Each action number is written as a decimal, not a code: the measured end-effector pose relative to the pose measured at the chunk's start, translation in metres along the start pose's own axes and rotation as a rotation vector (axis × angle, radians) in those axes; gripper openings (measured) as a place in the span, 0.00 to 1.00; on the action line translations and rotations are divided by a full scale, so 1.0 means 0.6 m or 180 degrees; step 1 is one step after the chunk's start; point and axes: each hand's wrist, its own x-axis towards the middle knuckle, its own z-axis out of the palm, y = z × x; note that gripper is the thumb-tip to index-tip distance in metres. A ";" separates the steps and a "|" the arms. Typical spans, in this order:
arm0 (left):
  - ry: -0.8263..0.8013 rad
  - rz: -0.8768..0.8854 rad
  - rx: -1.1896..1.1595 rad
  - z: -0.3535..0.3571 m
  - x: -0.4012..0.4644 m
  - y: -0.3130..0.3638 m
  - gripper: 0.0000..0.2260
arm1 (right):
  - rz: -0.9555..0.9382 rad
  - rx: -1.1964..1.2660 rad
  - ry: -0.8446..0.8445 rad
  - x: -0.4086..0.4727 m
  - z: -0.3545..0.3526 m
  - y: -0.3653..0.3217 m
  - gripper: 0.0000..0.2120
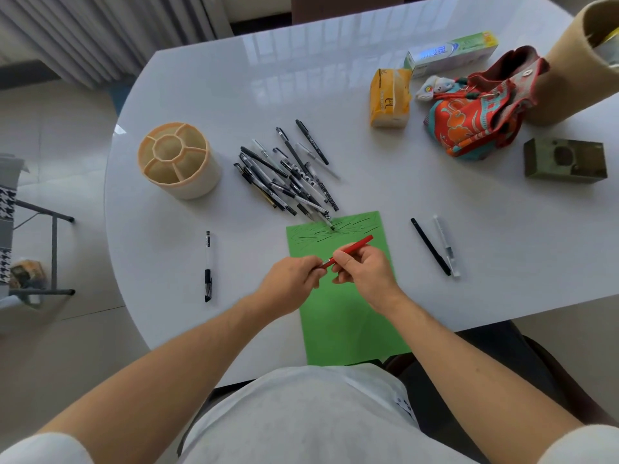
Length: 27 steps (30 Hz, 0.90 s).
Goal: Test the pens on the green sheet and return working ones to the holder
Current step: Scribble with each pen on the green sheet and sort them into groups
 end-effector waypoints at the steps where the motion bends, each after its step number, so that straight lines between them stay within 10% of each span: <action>1: 0.0019 0.0008 0.0020 -0.001 0.001 0.003 0.10 | -0.0014 -0.0024 0.0052 -0.001 0.000 0.002 0.04; 9: -0.0114 0.0133 0.0032 0.018 0.012 0.003 0.16 | 0.0140 -0.0635 0.0210 0.022 -0.057 -0.021 0.04; 16: 0.0128 0.0139 0.0665 0.021 -0.024 -0.074 0.18 | 0.0483 -0.3788 0.0566 0.070 -0.206 -0.032 0.12; 27: -0.0215 0.0098 0.0953 0.028 -0.043 -0.090 0.22 | -0.0577 -0.3592 0.0863 0.118 -0.122 -0.054 0.15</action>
